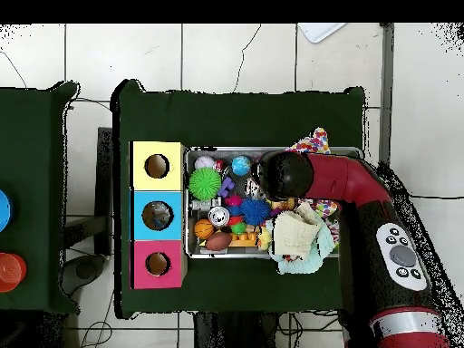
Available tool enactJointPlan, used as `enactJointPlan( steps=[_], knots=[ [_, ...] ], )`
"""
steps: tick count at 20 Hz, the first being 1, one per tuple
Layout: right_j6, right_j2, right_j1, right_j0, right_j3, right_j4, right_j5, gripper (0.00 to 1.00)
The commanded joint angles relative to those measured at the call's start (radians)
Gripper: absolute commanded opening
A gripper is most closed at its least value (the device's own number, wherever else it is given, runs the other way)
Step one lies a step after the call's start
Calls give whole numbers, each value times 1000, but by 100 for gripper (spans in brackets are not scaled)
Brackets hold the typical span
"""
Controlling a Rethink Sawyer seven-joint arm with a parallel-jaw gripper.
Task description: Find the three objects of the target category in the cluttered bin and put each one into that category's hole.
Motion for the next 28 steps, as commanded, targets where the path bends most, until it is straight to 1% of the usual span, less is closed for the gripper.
enactJointPlan(
  steps=[1,5,8,9,10,11,14,17,19,22,27,28],
  knots=[
    [-116,86,64,3,-128,-21,127,100],
    [-145,91,105,10,-210,-41,161,100],
    [-152,98,128,5,-225,-42,151,100],
    [-147,99,142,8,-237,-40,153,100],
    [-136,97,153,9,-231,-39,142,100],
    [-121,93,161,12,-220,-36,135,100],
    [-98,87,157,6,-152,-34,104,100],
    [-83,84,135,0,-83,-27,96,100],
    [-78,79,127,0,-56,-25,104,100],
    [-82,80,97,-11,5,-28,88,100],
    [-79,83,64,-27,72,-31,63,100],
    [-81,84,65,-28,74,-33,61,100]
  ],
)
